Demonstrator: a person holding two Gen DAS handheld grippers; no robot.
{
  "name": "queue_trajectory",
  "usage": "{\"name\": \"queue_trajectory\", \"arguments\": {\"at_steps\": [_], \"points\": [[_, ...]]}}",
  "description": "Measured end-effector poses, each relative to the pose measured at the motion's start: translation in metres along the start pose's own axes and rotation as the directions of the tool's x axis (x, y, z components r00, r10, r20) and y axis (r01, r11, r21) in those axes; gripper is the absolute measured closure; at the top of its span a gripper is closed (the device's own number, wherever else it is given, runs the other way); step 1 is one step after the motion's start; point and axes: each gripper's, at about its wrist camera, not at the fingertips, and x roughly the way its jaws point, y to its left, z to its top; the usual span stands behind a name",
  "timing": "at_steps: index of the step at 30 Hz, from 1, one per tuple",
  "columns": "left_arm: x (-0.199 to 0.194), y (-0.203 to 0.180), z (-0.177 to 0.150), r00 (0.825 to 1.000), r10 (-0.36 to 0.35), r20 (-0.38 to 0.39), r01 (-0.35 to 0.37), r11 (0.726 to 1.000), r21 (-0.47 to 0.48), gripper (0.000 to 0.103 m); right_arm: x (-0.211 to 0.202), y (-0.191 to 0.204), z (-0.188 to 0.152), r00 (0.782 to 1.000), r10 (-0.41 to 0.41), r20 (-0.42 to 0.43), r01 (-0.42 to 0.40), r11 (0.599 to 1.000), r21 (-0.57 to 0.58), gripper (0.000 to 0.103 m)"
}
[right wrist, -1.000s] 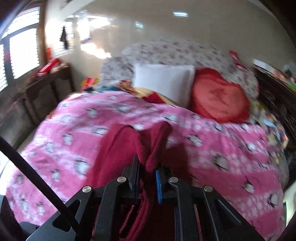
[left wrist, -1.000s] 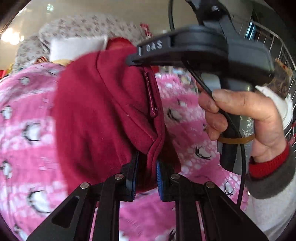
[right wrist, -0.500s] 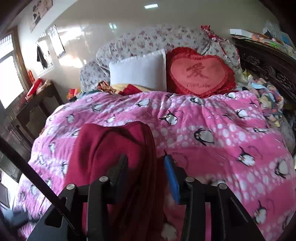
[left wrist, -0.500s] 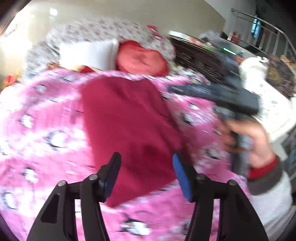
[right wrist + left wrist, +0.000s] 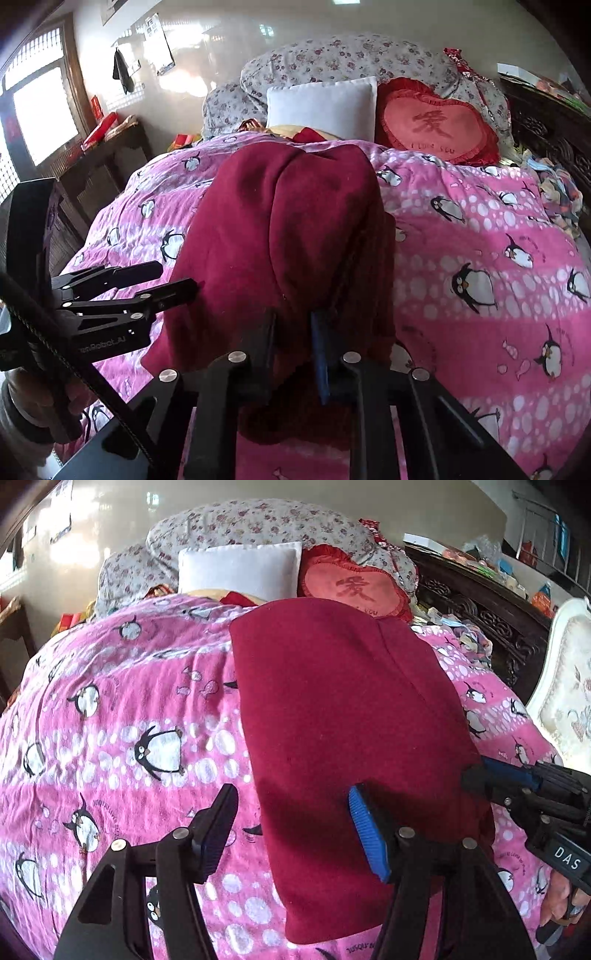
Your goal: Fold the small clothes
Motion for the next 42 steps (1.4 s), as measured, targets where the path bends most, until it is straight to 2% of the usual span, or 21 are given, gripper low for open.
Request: {"name": "queue_trajectory", "arguments": {"at_steps": [3, 7, 9, 11, 13, 17, 22, 26, 32, 36, 40, 42], "points": [[0.004, -0.014, -0.003, 1.000, 0.020, 0.003, -0.020, 0.998, 0.056, 0.034, 0.006, -0.014, -0.009, 1.000, -0.011, -0.013, 0.012, 0.999, 0.050, 0.086], [-0.004, -0.013, -0.003, 0.999, 0.035, 0.005, -0.035, 0.997, 0.068, 0.034, 0.009, -0.016, -0.011, 1.000, -0.008, -0.021, 0.010, 0.997, 0.071, 0.085], [-0.016, -0.008, -0.004, 0.999, 0.040, 0.022, -0.042, 0.997, 0.059, 0.034, -0.007, -0.020, -0.004, 1.000, 0.030, 0.010, -0.031, 0.992, 0.120, 0.076], [-0.025, -0.006, -0.009, 0.998, 0.052, 0.042, -0.055, 0.997, 0.056, 0.034, -0.024, -0.019, 0.008, 0.997, 0.024, 0.072, -0.033, 0.991, 0.129, 0.076], [-0.028, -0.009, -0.018, 0.995, 0.082, 0.049, -0.085, 0.994, 0.068, 0.034, -0.033, -0.009, 0.022, 0.993, 0.009, 0.117, -0.019, 0.997, 0.078, 0.075], [-0.022, -0.017, -0.036, 0.996, 0.082, 0.027, -0.084, 0.992, 0.089, 0.033, -0.008, 0.004, 0.049, 0.996, -0.035, 0.085, 0.032, 0.999, 0.032, 0.076], [-0.010, -0.023, -0.046, 0.996, 0.088, 0.026, -0.090, 0.991, 0.104, 0.031, 0.041, 0.000, 0.069, 0.988, -0.151, 0.019, 0.151, 0.989, -0.010, 0.076], [-0.004, -0.016, -0.044, 0.998, 0.066, 0.023, -0.068, 0.995, 0.070, 0.023, 0.061, -0.010, 0.076, 0.984, -0.176, 0.001, 0.176, 0.984, -0.010, 0.076], [0.006, -0.009, -0.043, 0.999, 0.039, 0.010, -0.039, 0.999, 0.023, 0.020, 0.079, -0.016, 0.079, 0.982, -0.186, -0.007, 0.186, 0.982, -0.017, 0.076], [0.000, -0.009, -0.044, 0.999, 0.044, 0.009, -0.044, 0.999, 0.019, 0.020, 0.068, -0.015, 0.076, 0.986, -0.169, 0.001, 0.169, 0.986, -0.012, 0.075], [-0.011, -0.009, -0.046, 0.999, 0.049, 0.013, -0.049, 0.999, 0.019, 0.020, 0.036, -0.005, 0.065, 0.986, -0.166, 0.026, 0.166, 0.986, -0.018, 0.062], [-0.016, -0.009, -0.048, 0.999, 0.047, 0.013, -0.047, 0.999, 0.014, 0.020, 0.021, 0.001, 0.056, 0.985, -0.168, 0.034, 0.169, 0.985, -0.031, 0.061]]}}
